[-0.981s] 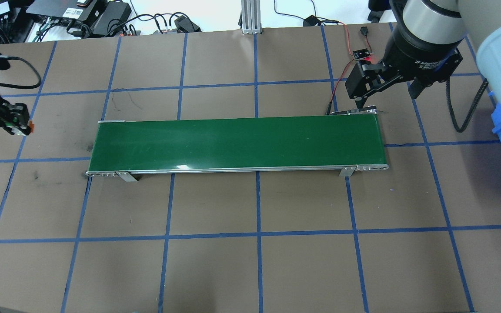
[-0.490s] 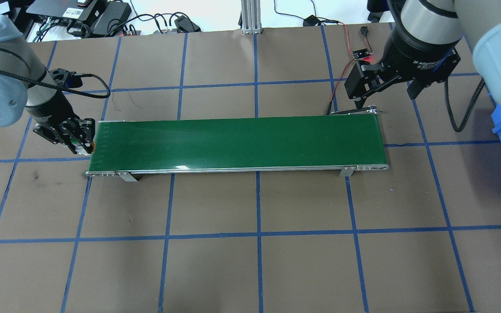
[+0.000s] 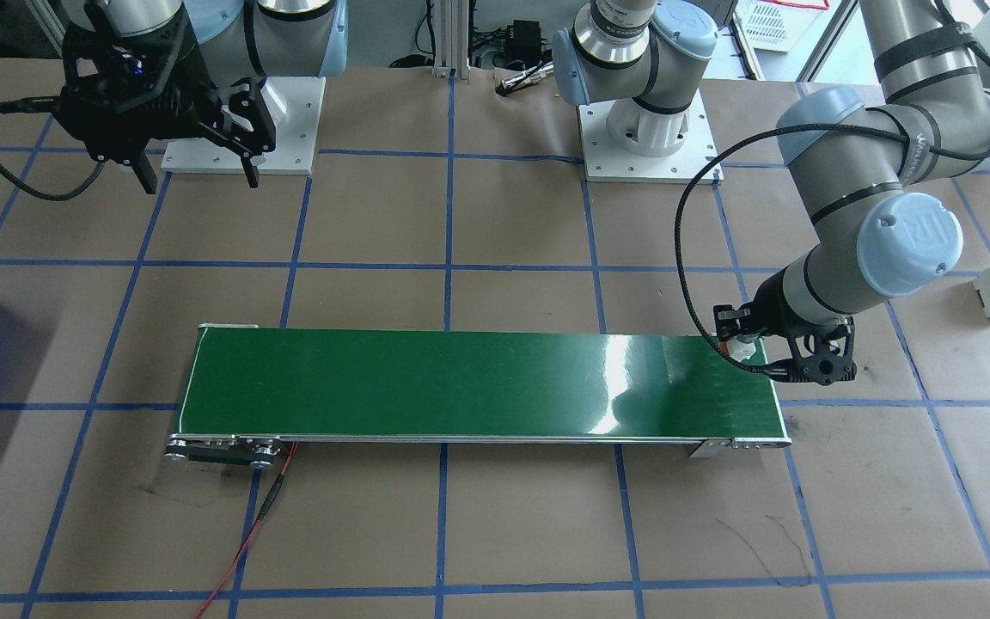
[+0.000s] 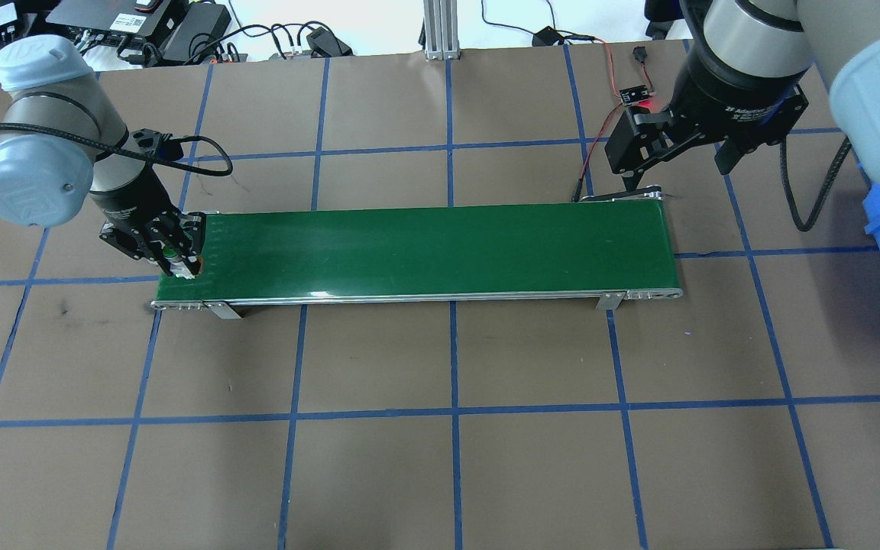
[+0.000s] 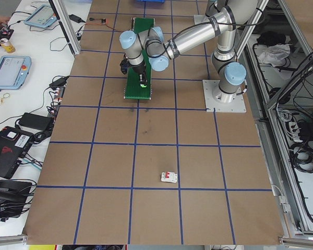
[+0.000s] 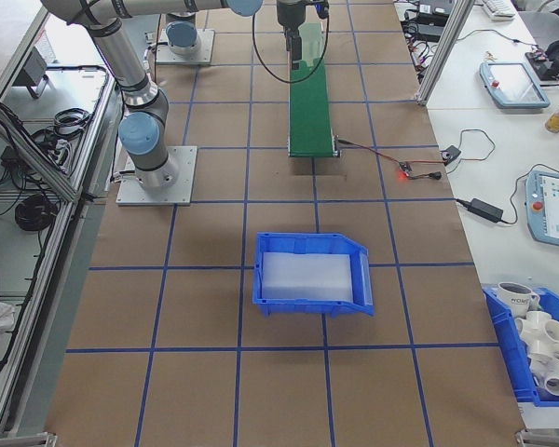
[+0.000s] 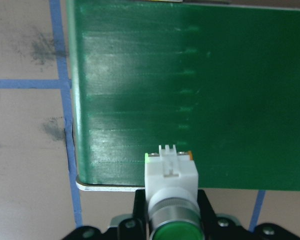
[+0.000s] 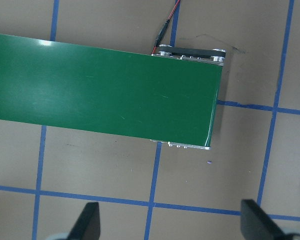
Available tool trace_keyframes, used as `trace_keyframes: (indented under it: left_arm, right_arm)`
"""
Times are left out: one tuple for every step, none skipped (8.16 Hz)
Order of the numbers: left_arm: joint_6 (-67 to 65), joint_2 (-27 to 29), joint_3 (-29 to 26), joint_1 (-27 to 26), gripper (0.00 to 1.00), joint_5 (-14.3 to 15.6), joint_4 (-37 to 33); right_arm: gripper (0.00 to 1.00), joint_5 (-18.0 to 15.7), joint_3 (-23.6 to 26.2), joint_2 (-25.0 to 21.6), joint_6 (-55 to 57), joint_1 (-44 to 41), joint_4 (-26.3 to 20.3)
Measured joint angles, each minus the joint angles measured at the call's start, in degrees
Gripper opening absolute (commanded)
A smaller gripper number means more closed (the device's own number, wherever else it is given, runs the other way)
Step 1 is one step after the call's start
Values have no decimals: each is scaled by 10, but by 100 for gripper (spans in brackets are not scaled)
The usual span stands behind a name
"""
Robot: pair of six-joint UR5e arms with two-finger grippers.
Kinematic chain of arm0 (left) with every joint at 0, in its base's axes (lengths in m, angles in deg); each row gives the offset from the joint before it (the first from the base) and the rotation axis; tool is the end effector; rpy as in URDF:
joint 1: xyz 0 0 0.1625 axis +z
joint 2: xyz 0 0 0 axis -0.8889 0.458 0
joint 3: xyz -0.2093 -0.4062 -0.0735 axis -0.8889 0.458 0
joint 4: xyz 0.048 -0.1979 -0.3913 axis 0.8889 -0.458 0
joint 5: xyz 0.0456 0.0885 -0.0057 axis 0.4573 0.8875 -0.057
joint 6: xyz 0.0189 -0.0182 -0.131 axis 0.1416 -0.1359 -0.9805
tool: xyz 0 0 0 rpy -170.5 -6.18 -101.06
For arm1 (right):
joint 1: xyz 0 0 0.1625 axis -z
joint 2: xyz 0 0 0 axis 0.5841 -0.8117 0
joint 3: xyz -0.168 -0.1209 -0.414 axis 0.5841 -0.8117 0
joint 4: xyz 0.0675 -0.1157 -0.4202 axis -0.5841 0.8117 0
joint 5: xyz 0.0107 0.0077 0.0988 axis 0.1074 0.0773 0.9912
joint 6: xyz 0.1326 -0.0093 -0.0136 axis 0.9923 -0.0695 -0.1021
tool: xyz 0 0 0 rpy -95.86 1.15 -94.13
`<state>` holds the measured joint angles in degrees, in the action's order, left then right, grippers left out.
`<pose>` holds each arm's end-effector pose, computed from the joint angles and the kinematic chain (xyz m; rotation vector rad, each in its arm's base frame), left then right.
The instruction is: Move button from left to right
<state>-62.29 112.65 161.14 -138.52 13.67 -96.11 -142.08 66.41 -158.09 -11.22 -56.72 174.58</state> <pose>0.0135 -0.5692 0.2804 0.0704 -3.1164 -0.3678 0.1506 -0.4846 0.5224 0.2065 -3.1038 0.1039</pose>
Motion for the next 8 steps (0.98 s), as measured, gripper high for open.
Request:
trace_keyframes:
  left_arm:
    - [-10,6,0,-5,0,-9,3]
    - [-14,14,-1,-9,0,-14,6]
    - [-15,22,-1,-13,0,-15,7]
    - [-17,30,-1,-16,0,-16,8]
    - [-18,35,-1,-18,0,-16,9]
    - [-19,37,-1,-21,0,-16,9]
    - [-22,37,-1,-24,1,-16,9]
    - [-29,36,-2,-28,1,-16,9]
  right_arm:
    - [100,0,0,0,0,0,0]
    - [100,0,0,0,0,0,0]
    - [100,0,0,0,0,0,0]
    - [100,0,0,0,0,0,0]
    - [100,0,0,0,0,0,0]
    - [100,0,0,0,0,0,-1]
    - [100,0,0,0,0,0,-1]
    - [100,0,0,0,0,0,-1]
